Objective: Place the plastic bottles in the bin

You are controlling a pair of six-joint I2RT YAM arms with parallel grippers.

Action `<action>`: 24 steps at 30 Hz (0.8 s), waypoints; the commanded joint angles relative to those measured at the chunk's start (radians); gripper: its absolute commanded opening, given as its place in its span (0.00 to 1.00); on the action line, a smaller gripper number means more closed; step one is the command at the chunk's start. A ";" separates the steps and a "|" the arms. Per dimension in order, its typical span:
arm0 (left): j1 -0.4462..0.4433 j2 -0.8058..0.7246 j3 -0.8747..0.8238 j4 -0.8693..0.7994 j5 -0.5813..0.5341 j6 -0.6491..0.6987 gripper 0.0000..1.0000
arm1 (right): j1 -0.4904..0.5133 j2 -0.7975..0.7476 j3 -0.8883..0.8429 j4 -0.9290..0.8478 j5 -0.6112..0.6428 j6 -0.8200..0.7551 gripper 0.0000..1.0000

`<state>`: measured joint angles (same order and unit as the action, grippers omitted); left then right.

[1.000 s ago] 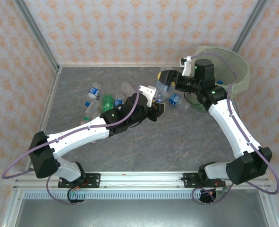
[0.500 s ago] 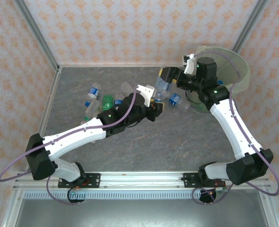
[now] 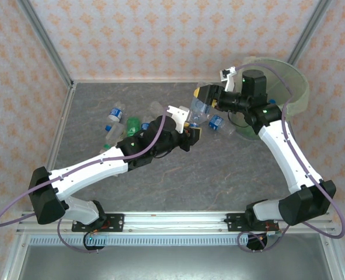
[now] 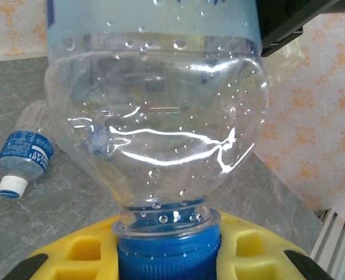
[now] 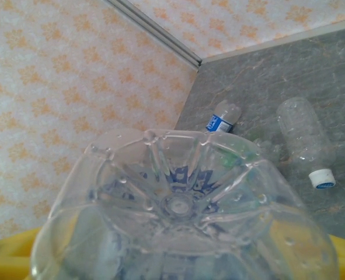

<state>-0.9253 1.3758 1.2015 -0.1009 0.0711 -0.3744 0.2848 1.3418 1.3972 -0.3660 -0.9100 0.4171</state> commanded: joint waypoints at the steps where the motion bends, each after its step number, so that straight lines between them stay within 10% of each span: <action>1: 0.000 -0.009 0.006 0.024 -0.005 0.026 0.08 | -0.001 -0.015 0.016 -0.010 -0.042 -0.026 0.59; 6: -0.001 0.001 0.009 0.026 -0.016 0.017 0.10 | -0.003 -0.034 0.023 -0.011 -0.016 -0.026 0.47; 9: 0.000 -0.005 0.011 0.026 -0.025 0.007 0.30 | -0.010 -0.037 0.037 -0.010 0.017 -0.016 0.44; 12: 0.000 -0.020 0.008 0.031 -0.054 -0.008 0.74 | -0.038 -0.046 0.040 0.005 0.048 0.017 0.43; 16: -0.001 -0.044 0.006 0.036 -0.097 -0.011 0.99 | -0.096 -0.060 0.049 0.021 0.094 0.047 0.44; 24: 0.000 -0.091 -0.028 0.038 -0.178 -0.029 0.99 | -0.256 -0.038 0.160 -0.041 0.300 0.066 0.45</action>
<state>-0.9276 1.3178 1.1973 -0.0868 -0.0383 -0.3920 0.0624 1.3209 1.4925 -0.4026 -0.7246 0.4648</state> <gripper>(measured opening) 0.990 0.492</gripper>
